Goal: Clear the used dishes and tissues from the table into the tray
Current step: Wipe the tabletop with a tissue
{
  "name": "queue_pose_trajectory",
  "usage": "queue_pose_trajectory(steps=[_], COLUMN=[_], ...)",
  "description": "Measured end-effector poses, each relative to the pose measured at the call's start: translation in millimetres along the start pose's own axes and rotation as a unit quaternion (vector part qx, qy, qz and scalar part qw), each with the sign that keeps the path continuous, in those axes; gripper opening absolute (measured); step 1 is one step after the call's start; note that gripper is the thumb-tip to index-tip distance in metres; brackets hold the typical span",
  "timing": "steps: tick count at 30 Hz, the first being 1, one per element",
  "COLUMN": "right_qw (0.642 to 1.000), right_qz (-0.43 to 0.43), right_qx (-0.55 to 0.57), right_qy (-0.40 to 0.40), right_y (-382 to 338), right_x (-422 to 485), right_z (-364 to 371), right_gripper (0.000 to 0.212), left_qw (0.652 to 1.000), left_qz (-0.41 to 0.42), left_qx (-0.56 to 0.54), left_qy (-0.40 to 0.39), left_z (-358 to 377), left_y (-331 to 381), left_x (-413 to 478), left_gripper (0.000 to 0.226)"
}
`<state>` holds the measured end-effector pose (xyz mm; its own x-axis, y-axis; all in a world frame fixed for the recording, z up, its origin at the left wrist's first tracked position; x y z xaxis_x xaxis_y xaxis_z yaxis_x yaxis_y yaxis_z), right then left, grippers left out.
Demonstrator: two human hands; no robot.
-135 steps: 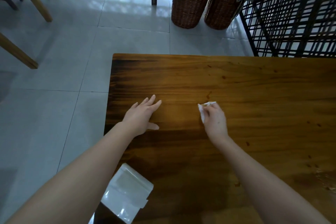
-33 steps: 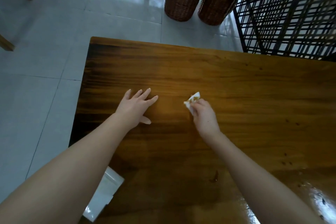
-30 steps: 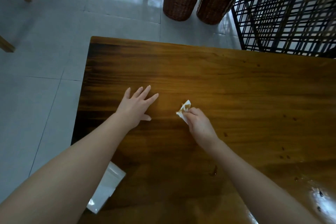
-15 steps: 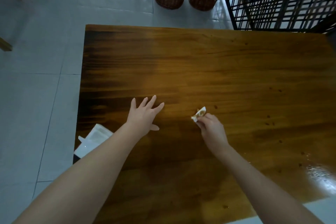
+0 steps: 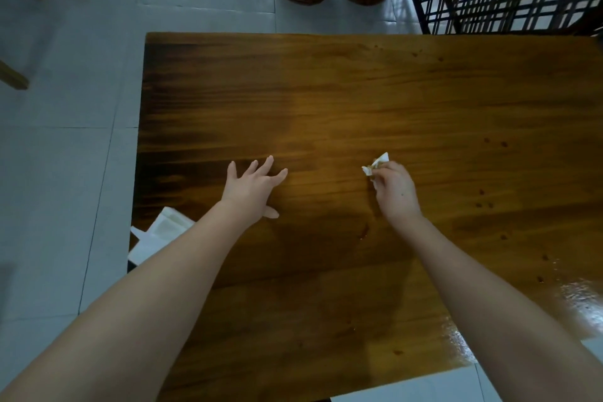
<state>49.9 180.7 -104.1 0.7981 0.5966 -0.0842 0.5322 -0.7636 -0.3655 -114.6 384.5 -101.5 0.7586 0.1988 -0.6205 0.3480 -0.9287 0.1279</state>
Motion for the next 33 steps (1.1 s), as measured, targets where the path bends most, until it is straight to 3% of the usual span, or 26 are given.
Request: queue_pose_trajectory(steps=[2, 6, 9, 11, 15, 17, 20, 23, 28, 33], right_qw=[0.999, 0.973, 0.956, 0.964, 0.998, 0.999, 0.996, 0.987, 0.98, 0.974], right_qz=[-0.044, -0.212, -0.27, -0.247, -0.059, -0.013, -0.035, -0.109, -0.118, -0.162], right_qx=[0.02, 0.041, 0.017, -0.01, 0.017, 0.035, 0.085, 0.107, 0.126, 0.037], right_qy=[-0.012, -0.077, -0.114, -0.099, -0.016, -0.006, -0.022, -0.057, -0.096, -0.152], right_y=[-18, -55, -51, -33, 22, 35, 26, 8, 16, 22], right_x=[-15, -57, -59, -40, 7, 16, 5, -28, -47, -37], right_z=[6, 17, 15, 9, -15, -21, -20, -7, -2, -3], right_gripper=[0.023, 0.026, 0.031, 0.031, 0.026, 0.023, 0.013, 0.011, 0.032, 0.043], left_qw=[1.0, 1.0, 1.0, 1.0, 0.999, 0.999, 0.999, 0.998, 0.998, 0.999], left_qz=[-0.002, -0.006, -0.009, -0.013, -0.027, -0.033, -0.041, -0.045, -0.046, -0.046], left_qx=[-0.005, -0.016, -0.023, -0.024, -0.026, -0.027, -0.034, -0.035, -0.027, -0.008], left_qy=[-0.004, -0.005, -0.006, -0.007, -0.005, -0.006, -0.011, -0.012, -0.02, -0.012], left_z=[-1, 0, -1, -1, 0, 1, 2, 2, 1, 4], left_y=[1, 1, 1, 1, 1, 1, 1, 3, 4, 7], left_x=[-1, -3, -2, -1, 0, 1, 1, 1, 0, -3], left_gripper=[0.091, 0.09, 0.09, 0.09, 0.09, 0.091, 0.091, 0.092, 0.093, 0.092])
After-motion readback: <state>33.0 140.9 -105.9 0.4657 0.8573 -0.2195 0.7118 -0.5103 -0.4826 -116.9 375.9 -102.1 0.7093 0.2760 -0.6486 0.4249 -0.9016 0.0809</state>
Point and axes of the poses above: each hand's wrist, its own x-axis towards the middle knuckle, its own z-axis out of the palm, y = z × x, the point moved 5 cm from there along x, towards the middle knuckle, and after that the axes turned 4 degrees about -y, right-handed, at the moved point
